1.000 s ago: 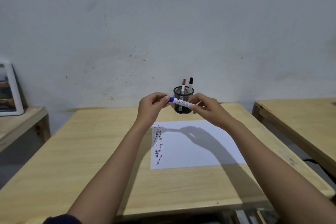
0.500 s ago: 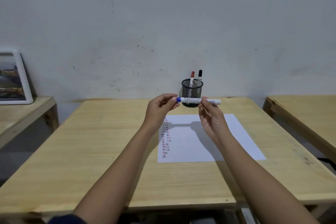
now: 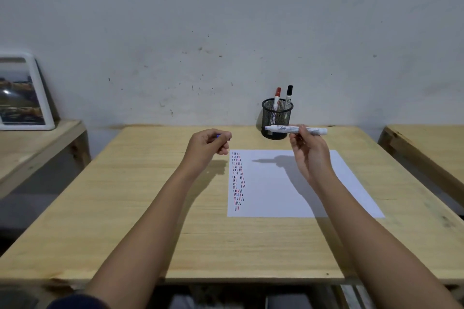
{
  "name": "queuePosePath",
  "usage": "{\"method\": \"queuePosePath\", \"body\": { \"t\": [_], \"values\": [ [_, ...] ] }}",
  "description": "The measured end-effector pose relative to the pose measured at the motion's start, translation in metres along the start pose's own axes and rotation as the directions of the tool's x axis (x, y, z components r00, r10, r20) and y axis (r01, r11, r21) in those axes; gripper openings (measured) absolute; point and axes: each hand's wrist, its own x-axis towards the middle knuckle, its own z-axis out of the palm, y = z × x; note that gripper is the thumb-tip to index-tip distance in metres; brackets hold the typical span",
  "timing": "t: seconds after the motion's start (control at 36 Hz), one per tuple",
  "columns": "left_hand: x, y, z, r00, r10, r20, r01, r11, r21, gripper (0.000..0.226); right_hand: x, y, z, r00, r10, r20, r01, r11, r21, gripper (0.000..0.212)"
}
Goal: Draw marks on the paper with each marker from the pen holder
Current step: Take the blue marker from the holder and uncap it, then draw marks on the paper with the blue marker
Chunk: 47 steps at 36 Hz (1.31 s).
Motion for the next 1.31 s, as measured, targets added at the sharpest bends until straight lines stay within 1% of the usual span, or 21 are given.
{"method": "queuePosePath", "body": {
  "t": [0.06,0.08,0.14,0.17,0.22,0.33,0.5,0.69,0.97,1.11,1.14,1.22,1.25,1.31],
  "values": [
    [0.001,-0.007,-0.011,0.998,-0.066,0.023,0.062,0.99,0.123,0.012,0.0,-0.002,-0.006,1.0,0.002,-0.013,-0.002,0.999,-0.048,0.012],
    [0.001,-0.01,-0.014,0.994,-0.102,0.028,0.094,0.972,0.217,0.014,0.0,-0.002,-0.007,1.0,0.001,-0.014,-0.002,0.997,-0.073,0.012],
    [0.0,-0.018,-0.018,0.986,-0.163,0.018,0.142,0.905,0.4,0.017,-0.002,0.001,-0.007,1.0,-0.002,-0.012,0.001,0.994,-0.109,0.012],
    [-0.002,-0.022,-0.019,0.984,-0.177,0.007,0.154,0.876,0.457,0.018,-0.003,0.003,-0.008,1.0,-0.003,-0.01,0.002,0.993,-0.121,0.012],
    [-0.005,-0.029,-0.017,0.984,-0.177,-0.011,0.157,0.837,0.524,0.02,-0.004,0.009,-0.008,1.0,-0.004,-0.012,0.003,0.99,-0.14,0.01],
    [-0.008,-0.036,-0.014,0.978,-0.207,-0.006,0.17,0.789,0.591,0.018,-0.005,0.019,-0.01,0.999,-0.012,-0.03,0.005,0.977,-0.212,0.008],
    [-0.008,-0.04,-0.011,0.986,-0.167,-0.011,0.141,0.792,0.594,0.016,-0.008,0.026,-0.008,1.0,-0.01,-0.002,0.009,0.945,-0.326,0.017],
    [-0.005,-0.042,-0.009,0.991,-0.131,-0.017,0.114,0.79,0.603,0.014,-0.007,0.03,-0.006,1.0,0.013,-0.012,-0.016,0.93,-0.368,0.007],
    [0.004,-0.042,-0.008,0.987,-0.157,0.023,0.107,0.762,0.639,0.007,-0.007,0.031,-0.007,0.999,0.037,-0.02,-0.042,0.913,-0.407,0.007],
    [0.004,-0.043,-0.008,0.985,-0.172,0.016,0.125,0.775,0.619,0.008,-0.007,0.03,-0.006,0.999,0.036,-0.015,-0.039,0.913,-0.407,0.007],
    [0.003,-0.043,-0.008,0.985,-0.173,0.014,0.128,0.776,0.618,0.013,-0.007,0.029,-0.005,0.999,0.039,-0.017,-0.042,0.919,-0.393,0.007],
    [-0.003,-0.043,-0.008,0.989,-0.149,-0.014,0.125,0.775,0.62,0.045,-0.009,0.027,-0.002,0.998,0.06,-0.007,-0.059,0.943,-0.328,0.007],
    [-0.006,-0.04,-0.007,0.99,-0.132,-0.04,0.129,0.78,0.612,0.049,-0.01,0.027,-0.002,0.998,0.065,-0.001,-0.062,0.948,-0.313,0.007],
    [-0.016,-0.035,-0.006,0.994,-0.063,-0.088,0.103,0.803,0.588,0.047,-0.016,0.025,0.0,0.998,0.067,0.014,-0.06,0.953,-0.296,0.008]
  ]
}}
